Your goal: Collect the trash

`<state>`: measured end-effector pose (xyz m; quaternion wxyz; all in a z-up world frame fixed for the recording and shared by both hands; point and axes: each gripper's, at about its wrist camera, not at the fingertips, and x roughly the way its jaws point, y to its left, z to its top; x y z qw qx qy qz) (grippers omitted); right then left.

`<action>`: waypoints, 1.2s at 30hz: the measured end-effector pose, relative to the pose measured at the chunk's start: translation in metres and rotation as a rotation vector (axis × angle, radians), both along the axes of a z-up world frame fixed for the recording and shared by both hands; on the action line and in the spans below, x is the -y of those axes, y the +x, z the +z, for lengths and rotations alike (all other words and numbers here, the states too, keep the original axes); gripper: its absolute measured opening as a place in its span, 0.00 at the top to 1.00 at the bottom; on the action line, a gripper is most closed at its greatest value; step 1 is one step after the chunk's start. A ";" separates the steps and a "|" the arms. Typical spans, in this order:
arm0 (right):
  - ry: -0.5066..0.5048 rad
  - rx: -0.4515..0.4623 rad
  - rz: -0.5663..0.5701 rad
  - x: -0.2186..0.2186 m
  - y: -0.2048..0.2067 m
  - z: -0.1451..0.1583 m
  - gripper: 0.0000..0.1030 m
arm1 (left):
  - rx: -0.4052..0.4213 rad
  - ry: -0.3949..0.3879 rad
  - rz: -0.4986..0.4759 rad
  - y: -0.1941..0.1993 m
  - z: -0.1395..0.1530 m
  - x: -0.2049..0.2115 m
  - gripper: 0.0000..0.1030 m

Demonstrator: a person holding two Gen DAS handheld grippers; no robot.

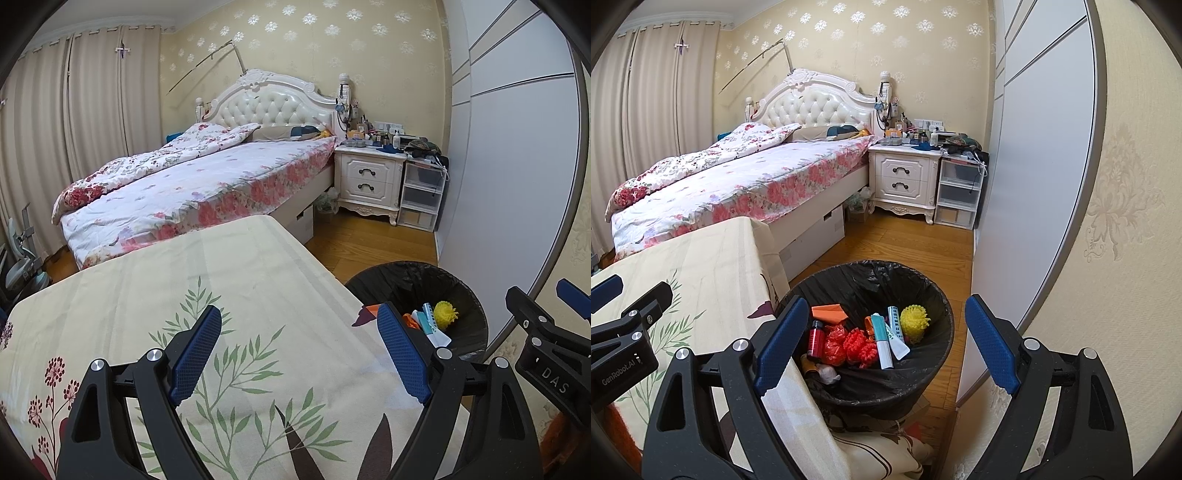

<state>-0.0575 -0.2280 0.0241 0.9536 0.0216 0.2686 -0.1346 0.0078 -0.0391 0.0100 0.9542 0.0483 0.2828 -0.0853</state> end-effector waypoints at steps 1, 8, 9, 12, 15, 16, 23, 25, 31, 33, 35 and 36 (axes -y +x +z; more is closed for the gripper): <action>-0.001 0.000 0.000 0.000 0.000 0.000 0.18 | 0.000 0.000 0.000 0.000 0.000 0.000 0.19; -0.001 -0.002 -0.001 0.000 0.000 0.000 0.18 | -0.004 -0.005 0.002 0.000 -0.001 0.001 0.19; -0.001 -0.001 0.000 0.000 0.000 0.000 0.18 | -0.004 -0.004 0.000 0.000 -0.001 0.001 0.19; -0.001 0.000 0.000 0.000 0.000 0.000 0.18 | 0.000 -0.005 -0.001 0.000 -0.001 0.001 0.19; -0.001 -0.001 0.000 -0.001 0.000 0.000 0.18 | 0.001 -0.005 -0.002 0.000 -0.001 0.002 0.19; -0.001 -0.001 0.000 -0.001 0.000 0.000 0.18 | 0.000 -0.005 -0.002 0.000 0.000 0.001 0.19; -0.001 -0.004 0.001 0.000 0.002 -0.002 0.18 | -0.004 -0.006 -0.003 0.002 0.000 0.000 0.19; -0.002 -0.006 0.003 0.001 0.002 -0.003 0.18 | -0.008 -0.005 -0.003 0.002 0.000 -0.001 0.19; -0.003 -0.010 0.003 -0.001 0.005 -0.004 0.18 | -0.016 0.004 0.014 0.004 -0.001 -0.002 0.17; -0.002 -0.011 0.004 -0.002 0.006 -0.005 0.18 | -0.007 -0.005 0.013 0.003 0.000 -0.003 0.17; -0.004 -0.013 0.005 -0.003 0.006 -0.007 0.18 | 0.001 -0.011 0.008 0.002 0.001 -0.004 0.17; -0.004 -0.013 0.006 -0.005 0.007 -0.007 0.18 | 0.001 -0.012 0.004 0.003 0.002 -0.004 0.17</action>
